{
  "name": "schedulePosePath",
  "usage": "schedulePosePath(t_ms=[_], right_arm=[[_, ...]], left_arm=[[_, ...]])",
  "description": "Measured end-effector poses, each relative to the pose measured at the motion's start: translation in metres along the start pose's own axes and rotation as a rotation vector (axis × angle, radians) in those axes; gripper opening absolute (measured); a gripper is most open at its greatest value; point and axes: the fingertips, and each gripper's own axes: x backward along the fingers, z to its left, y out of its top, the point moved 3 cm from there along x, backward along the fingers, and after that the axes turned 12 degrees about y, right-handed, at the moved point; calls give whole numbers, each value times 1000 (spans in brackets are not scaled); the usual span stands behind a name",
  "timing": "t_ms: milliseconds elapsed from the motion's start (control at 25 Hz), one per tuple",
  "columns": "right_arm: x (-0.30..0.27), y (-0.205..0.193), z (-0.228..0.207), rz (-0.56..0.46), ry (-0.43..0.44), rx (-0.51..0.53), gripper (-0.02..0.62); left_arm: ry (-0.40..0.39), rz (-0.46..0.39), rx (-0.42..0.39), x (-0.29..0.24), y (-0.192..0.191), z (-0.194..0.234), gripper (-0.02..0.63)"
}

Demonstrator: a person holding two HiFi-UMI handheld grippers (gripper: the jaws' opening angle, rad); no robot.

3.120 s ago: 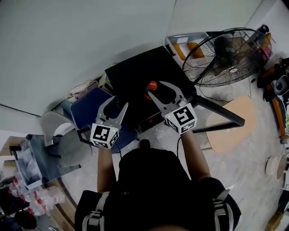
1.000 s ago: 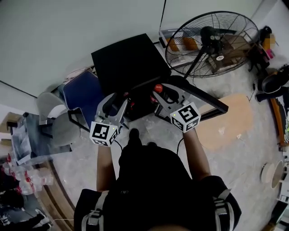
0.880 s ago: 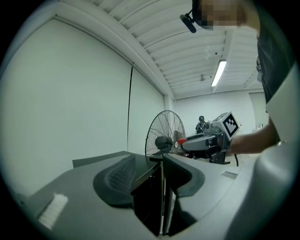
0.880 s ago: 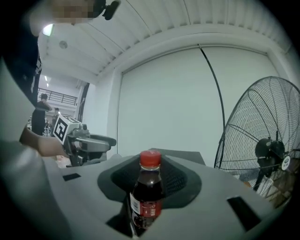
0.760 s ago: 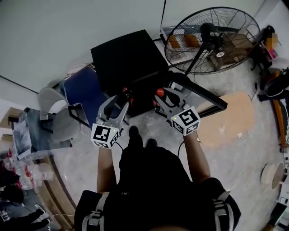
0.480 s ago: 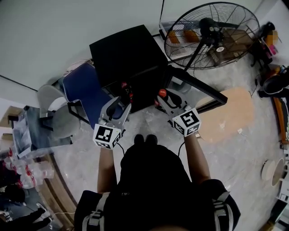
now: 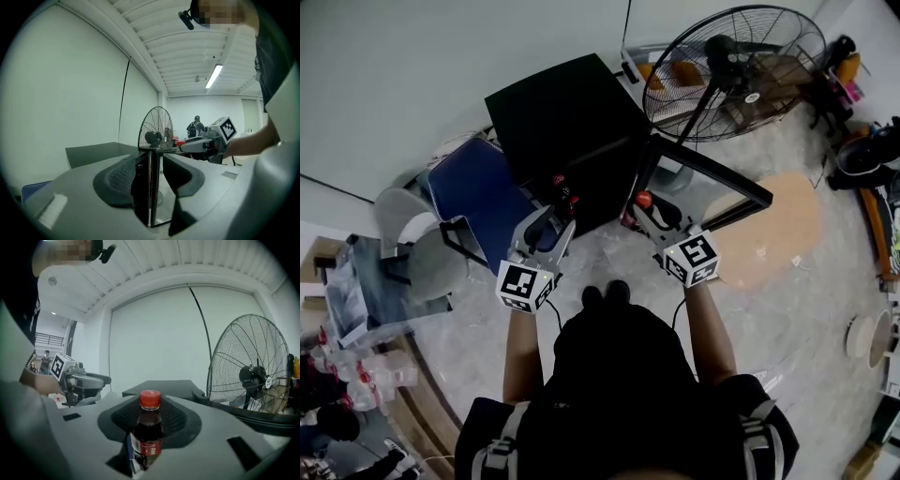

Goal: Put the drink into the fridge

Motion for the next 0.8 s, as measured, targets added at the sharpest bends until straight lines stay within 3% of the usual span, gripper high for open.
schedulePosePath(t_ms=[400, 800], right_arm=[[-18, -20, 16, 40, -83, 18, 133], [-30, -33, 18, 57, -108, 27, 133]], left_arm=[[-68, -2, -4, 10, -13, 23, 183], [-94, 7, -23, 9, -20, 31, 183]])
